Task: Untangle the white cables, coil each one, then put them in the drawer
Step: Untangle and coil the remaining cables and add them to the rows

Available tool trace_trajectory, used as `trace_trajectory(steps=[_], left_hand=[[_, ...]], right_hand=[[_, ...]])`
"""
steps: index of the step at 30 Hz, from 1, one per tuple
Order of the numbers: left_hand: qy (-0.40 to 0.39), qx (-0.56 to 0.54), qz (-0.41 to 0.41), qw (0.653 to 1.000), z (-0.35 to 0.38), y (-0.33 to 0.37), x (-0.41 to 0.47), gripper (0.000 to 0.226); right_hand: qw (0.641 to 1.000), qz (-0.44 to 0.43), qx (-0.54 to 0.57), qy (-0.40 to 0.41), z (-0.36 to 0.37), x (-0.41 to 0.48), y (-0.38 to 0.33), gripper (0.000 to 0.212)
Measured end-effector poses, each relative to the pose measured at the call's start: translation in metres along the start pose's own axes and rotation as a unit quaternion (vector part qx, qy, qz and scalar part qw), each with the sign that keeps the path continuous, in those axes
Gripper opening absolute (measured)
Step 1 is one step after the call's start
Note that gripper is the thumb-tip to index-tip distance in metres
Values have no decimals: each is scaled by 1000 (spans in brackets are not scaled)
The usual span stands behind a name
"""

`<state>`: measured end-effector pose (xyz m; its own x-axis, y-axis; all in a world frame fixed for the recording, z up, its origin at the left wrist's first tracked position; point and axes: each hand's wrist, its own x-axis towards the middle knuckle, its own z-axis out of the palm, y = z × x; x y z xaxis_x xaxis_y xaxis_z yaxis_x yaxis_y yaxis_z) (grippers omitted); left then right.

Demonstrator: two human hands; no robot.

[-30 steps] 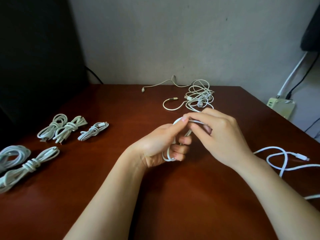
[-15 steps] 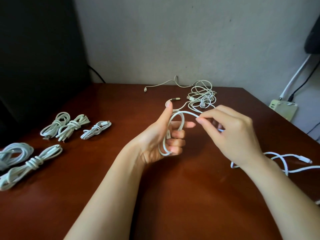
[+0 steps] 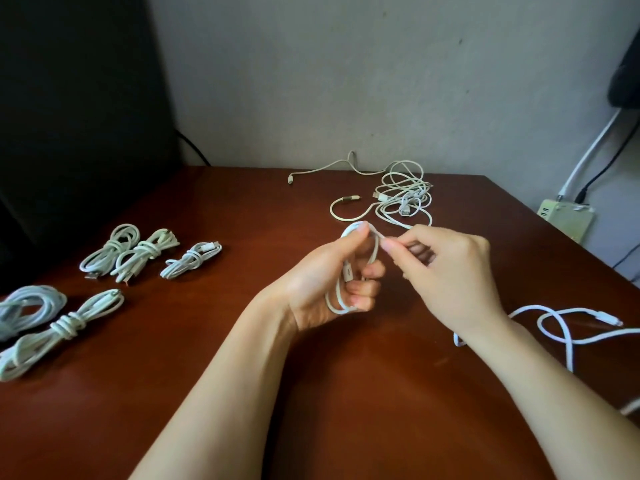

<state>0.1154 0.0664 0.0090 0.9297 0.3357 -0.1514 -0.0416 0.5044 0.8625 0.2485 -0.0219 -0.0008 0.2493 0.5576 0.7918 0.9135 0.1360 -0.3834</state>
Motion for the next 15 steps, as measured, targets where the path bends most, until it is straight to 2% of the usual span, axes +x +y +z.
trace_trajectory(steps=[5, 8, 10, 12, 15], left_hand=[[5, 5, 39, 999, 0, -2, 5, 47], [32, -39, 90, 995, -2, 1, 5, 50], [54, -92, 118, 987, -5, 5, 4, 49], [81, -146, 143, 976, -8, 8, 4, 49], [155, -214, 179, 948, -17, 11, 5, 50]], right_hand=[[996, 67, 52, -10, 0, 1, -3, 20], [997, 75, 22, -28, 2, -1, -3, 9], [995, 83, 5, -52, 2, -2, -3, 9], [991, 85, -7, -100, 1, -1, -2, 19], [970, 91, -53, -217, -1, -2, -6, 39]])
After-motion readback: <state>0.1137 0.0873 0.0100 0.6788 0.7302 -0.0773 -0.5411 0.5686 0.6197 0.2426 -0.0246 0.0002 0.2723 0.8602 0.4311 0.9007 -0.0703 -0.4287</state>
